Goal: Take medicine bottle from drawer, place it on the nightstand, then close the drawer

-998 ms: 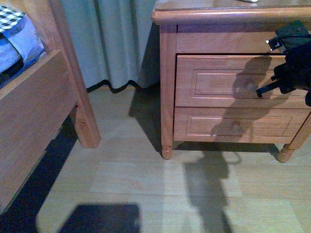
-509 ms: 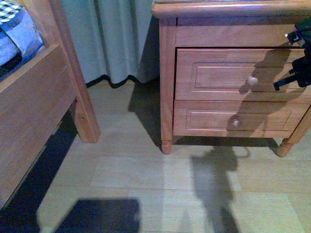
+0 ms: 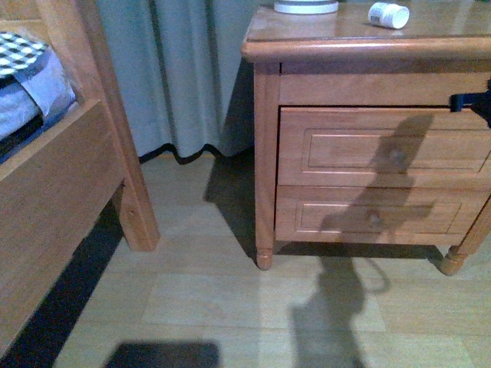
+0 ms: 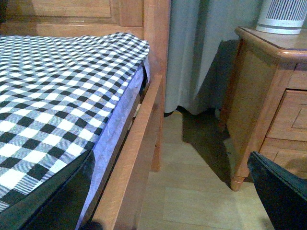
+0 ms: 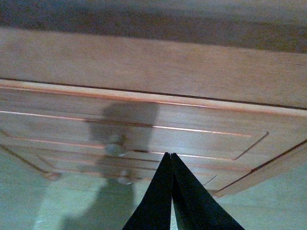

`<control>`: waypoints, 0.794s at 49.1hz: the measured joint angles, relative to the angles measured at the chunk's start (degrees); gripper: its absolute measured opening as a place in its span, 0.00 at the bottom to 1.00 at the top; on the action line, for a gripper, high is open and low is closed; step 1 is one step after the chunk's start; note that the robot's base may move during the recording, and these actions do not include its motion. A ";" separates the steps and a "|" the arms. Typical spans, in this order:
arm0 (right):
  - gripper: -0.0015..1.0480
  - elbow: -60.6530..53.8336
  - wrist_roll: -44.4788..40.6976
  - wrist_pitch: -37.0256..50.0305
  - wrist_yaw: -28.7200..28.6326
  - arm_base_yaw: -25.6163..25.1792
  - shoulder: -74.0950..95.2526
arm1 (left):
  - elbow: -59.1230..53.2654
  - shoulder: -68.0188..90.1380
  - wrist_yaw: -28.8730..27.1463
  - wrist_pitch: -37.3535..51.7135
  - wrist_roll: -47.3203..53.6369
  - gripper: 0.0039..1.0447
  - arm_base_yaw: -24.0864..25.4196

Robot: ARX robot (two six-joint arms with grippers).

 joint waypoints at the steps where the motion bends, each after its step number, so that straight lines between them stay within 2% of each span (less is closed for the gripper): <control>1: 0.11 -1.29 1.68 -1.25 -0.83 -0.04 -2.97 | 0.00 0.00 0.00 0.00 0.00 0.94 0.00; 8: 0.37 -7.13 7.67 -7.65 -6.67 -0.72 -20.81 | 0.00 0.00 0.00 0.00 0.00 0.94 0.00; 15: 0.56 -10.12 10.54 -13.79 -10.47 -1.31 -36.70 | 0.00 0.00 0.00 0.00 0.00 0.94 0.00; 19: 0.46 -14.36 7.04 -13.27 -4.61 -0.44 -47.06 | 0.00 0.00 0.00 0.00 0.00 0.94 0.00; 24: 0.32 -21.92 3.78 -19.82 1.42 2.64 -62.20 | 0.00 0.00 0.00 0.00 0.00 0.94 0.00; 28: 0.18 -28.48 2.45 -26.84 2.12 5.27 -75.08 | 0.00 0.00 0.00 0.00 0.00 0.94 0.00; 30: 0.08 -32.72 1.97 -31.34 2.54 5.57 -83.78 | 0.00 0.00 -0.02 0.00 0.00 0.94 0.00; 32: 0.03 -36.11 1.38 -31.34 3.02 5.57 -89.50 | 0.00 0.00 -0.02 0.00 0.00 0.94 0.00; 39: 0.03 -46.25 1.22 -28.37 2.95 5.64 -97.57 | 0.00 0.00 0.00 0.00 0.00 0.94 0.00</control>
